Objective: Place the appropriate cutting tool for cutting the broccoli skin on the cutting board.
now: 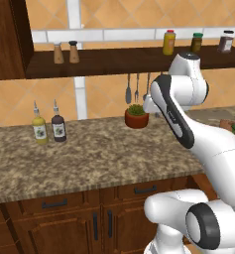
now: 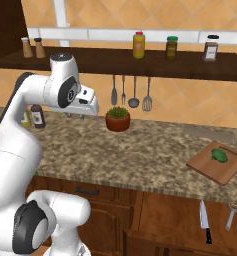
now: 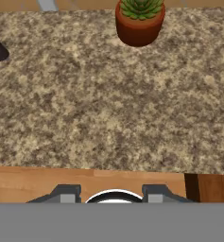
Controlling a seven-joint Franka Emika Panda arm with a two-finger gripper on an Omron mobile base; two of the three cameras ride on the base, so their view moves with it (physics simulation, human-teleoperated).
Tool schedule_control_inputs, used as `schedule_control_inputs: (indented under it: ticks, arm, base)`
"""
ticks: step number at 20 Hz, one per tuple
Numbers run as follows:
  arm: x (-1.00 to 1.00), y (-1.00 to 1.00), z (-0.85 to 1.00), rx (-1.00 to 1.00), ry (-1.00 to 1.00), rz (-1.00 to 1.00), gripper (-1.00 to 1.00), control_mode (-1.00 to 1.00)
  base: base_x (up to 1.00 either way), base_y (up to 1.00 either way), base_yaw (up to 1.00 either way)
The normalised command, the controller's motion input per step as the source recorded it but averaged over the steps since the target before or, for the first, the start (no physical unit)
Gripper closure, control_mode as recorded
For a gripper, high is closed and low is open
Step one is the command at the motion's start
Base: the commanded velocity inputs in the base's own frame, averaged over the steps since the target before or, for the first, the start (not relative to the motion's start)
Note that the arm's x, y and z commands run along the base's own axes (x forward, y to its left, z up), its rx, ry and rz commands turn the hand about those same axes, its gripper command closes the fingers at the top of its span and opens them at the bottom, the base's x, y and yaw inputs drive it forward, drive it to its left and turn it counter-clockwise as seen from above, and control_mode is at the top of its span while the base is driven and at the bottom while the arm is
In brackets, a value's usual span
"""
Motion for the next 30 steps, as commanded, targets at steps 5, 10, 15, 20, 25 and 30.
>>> schedule_control_inputs:
  ticks: [5, 10, 15, 20, 25, 30]
  arm:
    - [-0.13, -0.20, -0.08, 0.01, -0.01, -0.04, -1.00, -1.00]
    - [-0.30, -1.00, -0.19, 0.22, 0.04, -0.05, -1.00, -1.00]
    - [-0.67, -1.00, -0.40, 0.21, 0.06, -0.13, -1.00, -1.00]
    - [-0.85, -1.00, -0.29, 0.10, 0.11, -0.13, -1.00, -1.00]
    - [-0.49, -1.00, -0.18, 0.06, 0.21, -0.03, -1.00, -1.00]
    - [-0.28, -1.00, -0.29, 0.04, 0.16, 0.00, -1.00, -1.00]
  base:
    - [0.00, 0.00, 0.00]
    - [0.00, 0.00, 0.00]
    - [0.00, 0.00, 0.00]
    - [0.00, 0.00, 0.00]
    - [0.00, 0.00, 0.00]
    - [0.00, 0.00, 0.00]
